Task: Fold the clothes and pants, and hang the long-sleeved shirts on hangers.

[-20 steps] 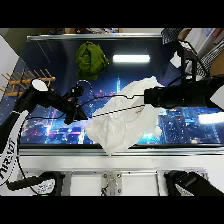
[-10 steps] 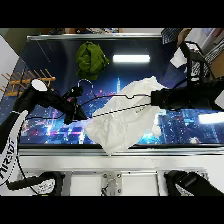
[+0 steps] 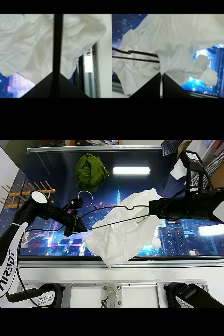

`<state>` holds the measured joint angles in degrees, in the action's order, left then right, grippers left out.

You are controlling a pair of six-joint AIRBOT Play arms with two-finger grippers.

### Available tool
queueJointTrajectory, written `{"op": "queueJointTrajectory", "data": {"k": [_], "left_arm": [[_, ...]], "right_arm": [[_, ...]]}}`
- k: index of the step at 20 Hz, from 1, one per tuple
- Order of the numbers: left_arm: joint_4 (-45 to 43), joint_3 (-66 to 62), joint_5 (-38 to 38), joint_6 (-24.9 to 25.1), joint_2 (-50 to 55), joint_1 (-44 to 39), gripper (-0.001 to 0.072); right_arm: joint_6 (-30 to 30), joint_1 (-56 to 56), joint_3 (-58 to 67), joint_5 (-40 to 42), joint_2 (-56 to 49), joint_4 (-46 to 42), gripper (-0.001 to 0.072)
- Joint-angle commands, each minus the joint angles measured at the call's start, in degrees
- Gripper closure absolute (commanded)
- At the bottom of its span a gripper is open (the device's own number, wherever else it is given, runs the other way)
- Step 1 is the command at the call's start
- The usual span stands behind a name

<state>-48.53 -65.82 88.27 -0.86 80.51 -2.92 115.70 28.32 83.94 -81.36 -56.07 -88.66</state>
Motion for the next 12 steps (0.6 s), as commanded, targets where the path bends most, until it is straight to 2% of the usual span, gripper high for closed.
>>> {"op": "queueJointTrajectory", "data": {"k": [1, 12], "left_arm": [[0.0, 0.0, 0.0, 0.0, 0.0, -0.1, 0.0698], [0.0, 0.0, 0.7, 0.0, 0.0, -0.1, 0.0698]], "right_arm": [[-0.1, 1.4, 0.0, 4.7, -1.3, 0.4, 0.07], [-2.3, 7.1, 0.1, 14.5, -4.9, -0.7, 0.07]]}}
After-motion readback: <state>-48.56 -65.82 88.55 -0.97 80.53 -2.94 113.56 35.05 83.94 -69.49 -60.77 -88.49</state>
